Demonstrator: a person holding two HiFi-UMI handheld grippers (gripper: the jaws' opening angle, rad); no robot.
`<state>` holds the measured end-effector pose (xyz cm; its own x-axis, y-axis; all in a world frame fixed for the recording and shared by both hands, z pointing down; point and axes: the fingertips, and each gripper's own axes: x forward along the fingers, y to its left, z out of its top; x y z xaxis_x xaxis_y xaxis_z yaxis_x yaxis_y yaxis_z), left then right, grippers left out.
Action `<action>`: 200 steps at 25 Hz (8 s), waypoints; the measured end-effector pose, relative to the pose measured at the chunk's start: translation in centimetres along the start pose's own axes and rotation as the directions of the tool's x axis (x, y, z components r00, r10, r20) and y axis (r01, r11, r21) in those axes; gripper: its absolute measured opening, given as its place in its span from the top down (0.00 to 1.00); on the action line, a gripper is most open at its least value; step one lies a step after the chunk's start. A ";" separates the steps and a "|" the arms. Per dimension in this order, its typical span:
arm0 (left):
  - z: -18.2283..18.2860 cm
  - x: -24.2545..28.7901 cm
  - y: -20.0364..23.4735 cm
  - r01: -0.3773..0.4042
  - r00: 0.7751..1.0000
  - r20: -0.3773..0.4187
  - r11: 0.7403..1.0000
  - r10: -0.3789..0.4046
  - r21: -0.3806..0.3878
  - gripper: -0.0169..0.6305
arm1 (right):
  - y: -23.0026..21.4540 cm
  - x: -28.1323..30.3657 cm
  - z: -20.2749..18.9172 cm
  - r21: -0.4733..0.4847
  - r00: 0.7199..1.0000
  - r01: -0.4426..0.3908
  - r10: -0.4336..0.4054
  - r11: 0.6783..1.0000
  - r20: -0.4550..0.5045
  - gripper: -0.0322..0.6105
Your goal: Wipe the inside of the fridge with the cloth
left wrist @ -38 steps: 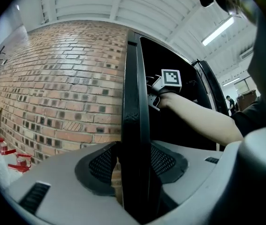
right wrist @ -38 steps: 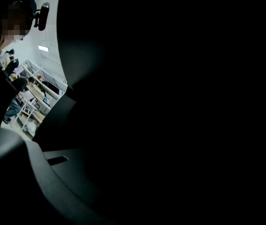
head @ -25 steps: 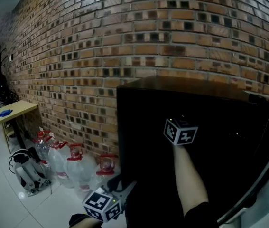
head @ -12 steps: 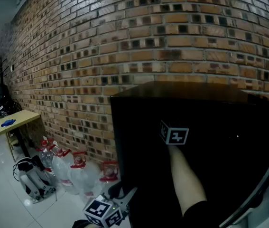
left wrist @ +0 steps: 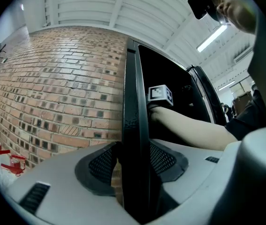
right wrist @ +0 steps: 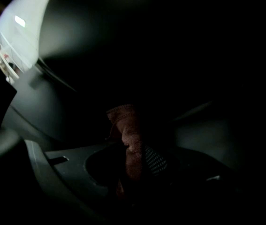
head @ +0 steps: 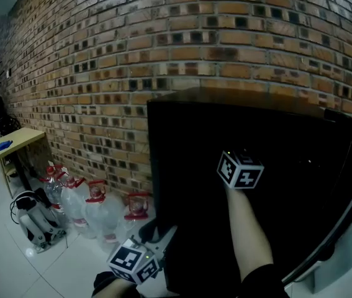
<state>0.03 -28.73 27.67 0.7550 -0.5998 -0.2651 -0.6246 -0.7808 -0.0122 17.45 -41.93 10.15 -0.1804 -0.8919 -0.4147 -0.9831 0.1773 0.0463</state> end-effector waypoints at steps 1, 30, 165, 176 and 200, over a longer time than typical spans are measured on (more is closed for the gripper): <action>0.1 -0.1 0.0 -0.003 1.000 0.012 1.000 0.003 -0.001 0.65 | 1.0 -1.8 0.8 0.003 0.999 -0.026 0.026 1.000 0.023 0.84; -3.8 -0.8 -0.1 -0.026 0.998 -0.051 1.000 0.026 0.002 0.64 | 15.0 -11.7 -2.1 0.061 0.910 -0.415 0.414 0.908 0.018 0.83; -8.5 -2.3 -0.2 0.008 0.991 -0.130 0.998 -0.015 -0.054 0.65 | -1.0 -5.3 -21.6 -0.082 0.940 -0.025 -0.005 0.996 -0.341 0.83; -9.6 -3.4 -0.9 0.081 0.984 -0.159 0.996 -0.084 -0.023 0.57 | 7.9 -16.5 -16.4 0.034 0.920 -0.300 0.299 0.953 -0.252 0.83; -10.1 -6.1 -0.8 0.143 0.983 -0.097 0.985 -0.153 -0.096 0.51 | 15.9 -19.3 -22.3 0.077 0.791 -0.517 0.510 0.853 -0.337 0.83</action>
<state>-2.03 -26.22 39.07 0.8573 -0.4877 -0.1651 -0.4877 -0.8719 0.0430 4.58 -31.18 39.13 -0.6549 -0.7557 0.0021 -0.7426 0.6441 0.1836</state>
